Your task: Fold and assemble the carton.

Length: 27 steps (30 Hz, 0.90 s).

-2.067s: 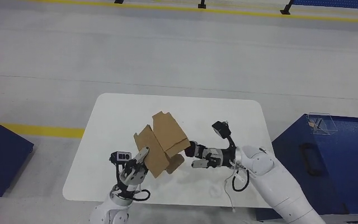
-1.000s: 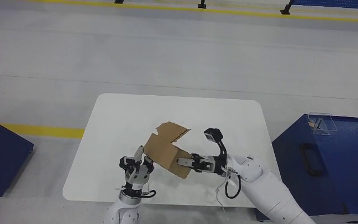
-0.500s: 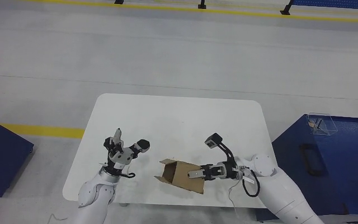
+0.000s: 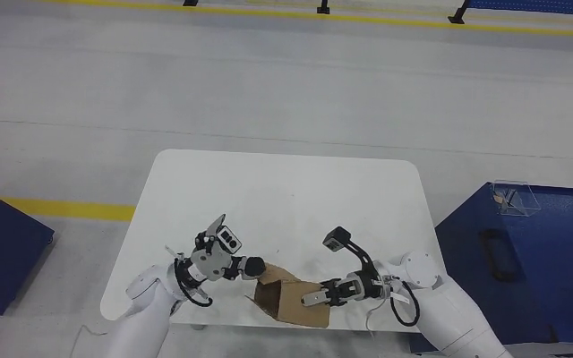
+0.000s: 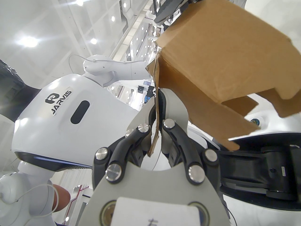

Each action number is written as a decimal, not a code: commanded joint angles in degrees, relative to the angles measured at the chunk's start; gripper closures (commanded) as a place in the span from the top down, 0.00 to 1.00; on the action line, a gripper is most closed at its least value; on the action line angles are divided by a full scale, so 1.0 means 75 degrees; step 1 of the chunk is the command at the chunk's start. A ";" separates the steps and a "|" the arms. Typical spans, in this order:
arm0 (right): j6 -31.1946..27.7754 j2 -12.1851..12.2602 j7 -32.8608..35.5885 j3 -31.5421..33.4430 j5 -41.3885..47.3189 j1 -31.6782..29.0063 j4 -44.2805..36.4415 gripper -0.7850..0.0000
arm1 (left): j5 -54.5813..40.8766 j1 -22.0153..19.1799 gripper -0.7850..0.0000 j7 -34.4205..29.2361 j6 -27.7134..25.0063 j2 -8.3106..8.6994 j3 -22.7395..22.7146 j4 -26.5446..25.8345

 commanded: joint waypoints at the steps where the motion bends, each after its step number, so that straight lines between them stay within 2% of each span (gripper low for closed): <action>1: 0.0018 -0.0008 0.0018 -0.0020 -0.0017 -0.0017 -0.0058 0.00 | 0.0107 -0.0064 1.00 0.0449 -0.0530 -0.0015 -0.0053 0.0107; 3: 0.0016 -0.0013 0.0016 -0.0025 -0.0048 -0.0034 -0.0081 0.00 | 0.0254 -0.0069 1.00 0.0714 -0.0847 -0.0050 0.0106 0.0069; 11: 0.0062 -0.0055 0.0061 -0.0073 0.0088 -0.0036 -0.0047 0.00 | 0.0660 -0.0326 1.00 0.0948 -0.0466 -0.0079 0.0562 0.0353; 18: 0.0062 -0.0055 0.0061 -0.0073 0.0088 -0.0036 -0.0047 0.00 | 0.0969 -0.0543 1.00 0.0552 0.0149 -0.0014 0.0663 0.0775; 20: 0.0124 -0.0055 -0.0301 -0.0008 -0.0027 -0.0086 -0.0165 0.00 | 0.1187 -0.0537 1.00 0.0190 0.0334 0.0034 0.0692 0.0822; 27: 0.0215 -0.0020 -0.0415 0.0225 -0.0117 -0.0222 -0.0441 0.00 | 0.1695 -0.0077 1.00 -0.0562 0.0422 0.0170 0.0799 0.0482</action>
